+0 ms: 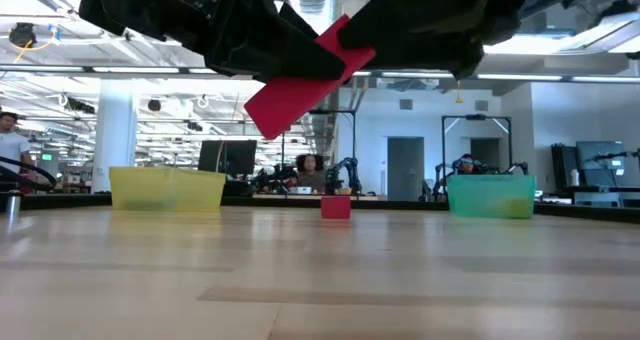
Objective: Sort & place blocks by color
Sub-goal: Put the red rectangle game block into the white transparent bin
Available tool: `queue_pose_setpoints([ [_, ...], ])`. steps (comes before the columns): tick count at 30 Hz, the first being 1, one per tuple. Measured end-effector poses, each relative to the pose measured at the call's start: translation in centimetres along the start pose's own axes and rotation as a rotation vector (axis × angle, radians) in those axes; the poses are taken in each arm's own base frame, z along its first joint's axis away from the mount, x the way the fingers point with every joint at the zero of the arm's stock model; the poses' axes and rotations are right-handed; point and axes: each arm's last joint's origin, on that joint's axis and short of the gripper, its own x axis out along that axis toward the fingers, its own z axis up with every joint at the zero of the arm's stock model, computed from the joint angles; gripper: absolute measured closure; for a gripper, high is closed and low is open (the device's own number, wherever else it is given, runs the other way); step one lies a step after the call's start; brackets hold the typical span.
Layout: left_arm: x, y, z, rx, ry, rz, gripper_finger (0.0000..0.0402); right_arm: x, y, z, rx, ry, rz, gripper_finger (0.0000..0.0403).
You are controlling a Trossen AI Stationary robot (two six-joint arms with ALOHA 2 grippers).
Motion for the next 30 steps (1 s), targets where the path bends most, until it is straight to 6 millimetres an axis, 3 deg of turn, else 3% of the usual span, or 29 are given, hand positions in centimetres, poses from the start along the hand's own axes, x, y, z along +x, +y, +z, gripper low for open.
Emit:
queue_pose_setpoints([
  [3,0.0,0.0,0.0,0.0,0.001,0.002,0.0354,0.3,-0.2,0.1,0.008,0.005,0.015,0.0262],
  [8,0.0,0.1,-0.1,-0.026,0.004,0.005,0.0346,0.5,-0.5,0.1,0.002,0.029,0.037,0.0366],
  [13,0.1,0.8,0.0,-0.112,0.001,0.016,0.0346,-1.0,-0.4,1.1,-0.006,0.084,0.131,0.0366],
  [20,0.0,1.7,0.4,-0.142,-0.045,0.051,0.0336,-6.7,-2.9,4.5,0.08,0.236,0.136,0.0367],
  [25,0.1,2.3,0.6,-0.171,-0.081,0.073,0.0285,-9.0,-4.8,5.1,0.148,0.358,0.114,0.0367],
  [30,0.1,3.6,-0.3,-0.208,0.001,0.257,0.0212,-11.7,-6.1,4.8,0.22,0.536,0.121,0.0367],
])
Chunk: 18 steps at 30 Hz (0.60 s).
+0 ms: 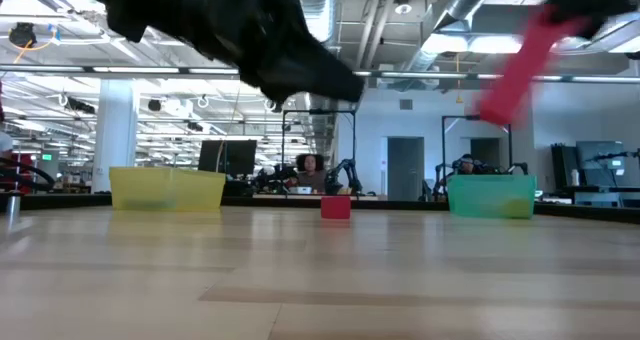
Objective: Sort & place blocks by color
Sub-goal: Put the red rectangle game block into the white transparent bin
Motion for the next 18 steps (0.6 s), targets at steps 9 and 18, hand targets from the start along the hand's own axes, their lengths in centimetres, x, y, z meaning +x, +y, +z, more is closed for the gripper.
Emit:
queue_pose_setpoints([
  [9,1.0,5.8,-1.1,-0.178,0.113,0.213,0.0159,-5.0,-1.0,-3.9,0.193,0.362,0.025,0.0367],
  [18,1.2,9.3,-1.1,-0.217,0.101,0.337,0.0159,-8.5,-0.2,-6.1,0.336,0.53,0.148,0.0364],
])
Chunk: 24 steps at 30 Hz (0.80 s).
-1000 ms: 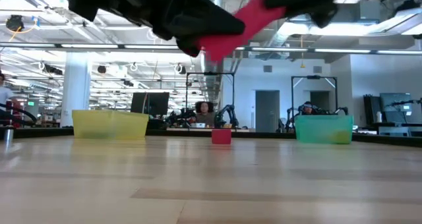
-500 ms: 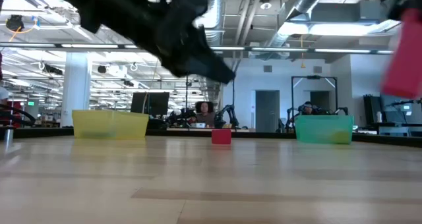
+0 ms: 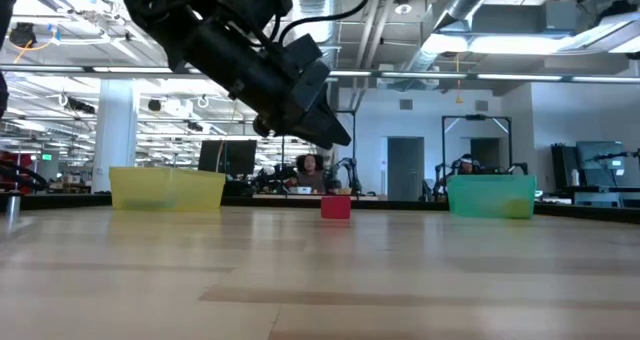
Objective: Sort & place blocks by color
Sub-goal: Put the red rectangle game block into the white transparent bin
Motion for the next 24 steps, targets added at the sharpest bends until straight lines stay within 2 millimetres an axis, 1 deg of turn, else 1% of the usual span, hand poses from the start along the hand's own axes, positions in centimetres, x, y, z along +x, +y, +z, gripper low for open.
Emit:
queue_pose_setpoints([
  [3,0.2,0.5,0.0,-0.033,0.01,0.015,0.0159,0.2,-0.7,-1.3,0.079,0.054,-0.093,0.0363],
  [5,0.2,0.5,-0.1,-0.037,0.018,0.019,0.0159,0.6,-1.1,-2.0,0.117,0.071,-0.166,0.0362],
  [8,0.2,0.5,-0.1,-0.037,0.019,0.016,0.0159,1.6,-0.6,-2.8,0.1,0.086,-0.18,0.0357],
  [10,0.1,0.5,-0.2,-0.039,0.03,0.014,0.0159,2.3,-0.3,-3.2,0.083,0.091,-0.188,0.0346],
  [12,0.1,0.4,-0.5,-0.03,0.052,0.017,0.0159,3.0,-0.1,-3.4,0.078,0.091,-0.202,0.0328],
  [16,0.0,0.3,-0.8,-0.001,0.077,0.017,0.0159,4.2,0.1,-3.6,0.085,0.1,-0.237,0.0274],
  [20,0.0,0.4,-0.9,0.005,0.079,0.019,0.0159,4.6,0.1,-3.5,0.081,0.097,-0.25,0.0218],
  [24,0.1,0.7,-0.6,0.013,0.049,0.047,0.0159,4.6,0.2,-3.2,0.098,0.027,-0.24,0.0185],
])
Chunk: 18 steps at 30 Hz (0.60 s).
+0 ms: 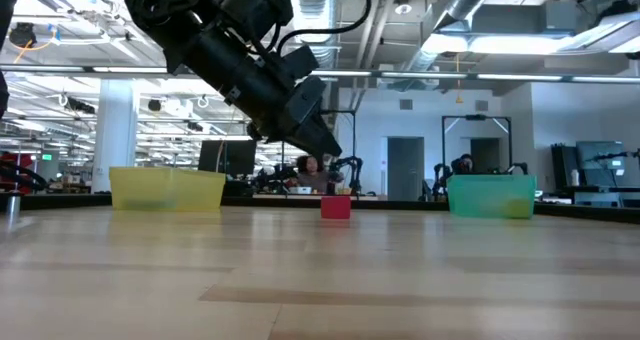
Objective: Sort & place blocks by color
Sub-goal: Put the red rectangle game block into the white transparent bin
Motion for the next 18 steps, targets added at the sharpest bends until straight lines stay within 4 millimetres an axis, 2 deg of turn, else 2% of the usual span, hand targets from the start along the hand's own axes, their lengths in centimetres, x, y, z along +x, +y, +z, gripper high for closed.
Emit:
queue_pose_setpoints([
  [6,0.4,1.0,0.6,-0.008,-0.037,0.027,0.0164,0.0,0.1,0.4,-0.039,-0.133,0.029,0.0177],
  [11,0.9,1.6,0.6,-0.063,-0.061,0.07,0.0165,-0.6,0.8,0.5,-0.109,-0.214,0.137,0.0183],
  [18,3.9,1.1,-2.0,-0.037,-0.03,0.07,0.0165,-1.3,0.9,0.8,-0.108,-0.297,0.188,0.0192],
])
